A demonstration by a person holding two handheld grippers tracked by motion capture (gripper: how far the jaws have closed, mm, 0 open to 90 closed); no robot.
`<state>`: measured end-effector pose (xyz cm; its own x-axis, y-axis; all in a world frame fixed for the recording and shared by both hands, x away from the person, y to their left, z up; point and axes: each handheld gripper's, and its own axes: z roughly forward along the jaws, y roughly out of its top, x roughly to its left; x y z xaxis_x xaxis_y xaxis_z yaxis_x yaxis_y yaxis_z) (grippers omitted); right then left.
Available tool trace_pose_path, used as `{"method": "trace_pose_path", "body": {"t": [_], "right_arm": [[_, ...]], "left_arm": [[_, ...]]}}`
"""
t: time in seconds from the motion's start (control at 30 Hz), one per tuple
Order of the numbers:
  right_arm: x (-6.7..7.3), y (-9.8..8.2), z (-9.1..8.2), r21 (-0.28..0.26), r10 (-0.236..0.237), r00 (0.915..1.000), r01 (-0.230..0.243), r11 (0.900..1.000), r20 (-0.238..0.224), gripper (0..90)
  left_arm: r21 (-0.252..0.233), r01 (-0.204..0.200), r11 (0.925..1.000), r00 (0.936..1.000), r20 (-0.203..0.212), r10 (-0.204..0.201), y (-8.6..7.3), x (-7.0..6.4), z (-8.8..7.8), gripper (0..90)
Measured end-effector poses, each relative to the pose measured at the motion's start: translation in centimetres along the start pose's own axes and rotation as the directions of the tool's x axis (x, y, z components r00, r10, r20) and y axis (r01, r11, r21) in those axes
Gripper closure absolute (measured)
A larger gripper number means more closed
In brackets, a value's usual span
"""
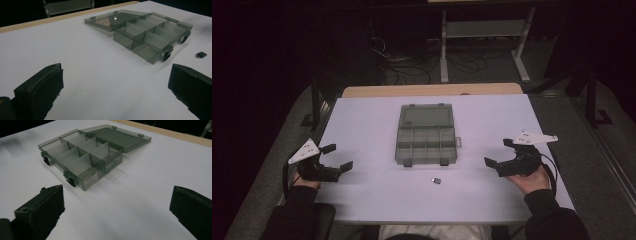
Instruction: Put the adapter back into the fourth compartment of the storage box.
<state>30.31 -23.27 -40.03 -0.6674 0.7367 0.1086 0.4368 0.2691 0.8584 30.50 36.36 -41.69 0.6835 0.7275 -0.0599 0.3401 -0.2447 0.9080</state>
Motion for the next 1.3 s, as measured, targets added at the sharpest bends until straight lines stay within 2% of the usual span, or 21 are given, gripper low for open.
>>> {"method": "trace_pose_path", "body": {"t": [0.33, 0.57, 0.73, 0.97, 1.3], "right_arm": [[0.1, 0.0, -0.2, -0.014, -0.001, 1.0, 0.001, 1.0, 0.001, 0.0], [0.3, 0.0, -0.1, 0.0, -0.014, 0.9999, 0.014, 1.0, 0.005, 0.0], [0.2, 0.0, -0.1, -0.002, 0.0, 1.0, 0.0, 1.0, 0.008, 0.0], [0.5, 0.4, -0.1, -0.002, -0.019, 0.9998, 0.019, 1.0, 0.007, 0.0], [1.6, 2.2, 0.6, 0.038, -0.063, 0.9969, 0.065, 0.997, -0.046, 0.0]], "left_arm": [[-0.005, -0.002, 1.0, 1.0, 0.004, 0.003, 0.0, 0.0, 0.0, 0.0], [-0.005, -0.003, 1.0, 1.0, 0.001, 0.003, 0.0, 0.0, 0.0, 0.0], [-0.002, -0.007, 1.0, 1.0, -0.005, 0.007, 0.0, 0.0, 0.0, 0.0], [0.004, -0.001, 1.0, 1.0, -0.01, 0.001, 0.0, 0.0, 0.0, 0.0], [0.011, 0.001, 0.9999, 0.9999, -0.014, -0.001, -0.1, 0.0, 0.1, 0.0]]}}
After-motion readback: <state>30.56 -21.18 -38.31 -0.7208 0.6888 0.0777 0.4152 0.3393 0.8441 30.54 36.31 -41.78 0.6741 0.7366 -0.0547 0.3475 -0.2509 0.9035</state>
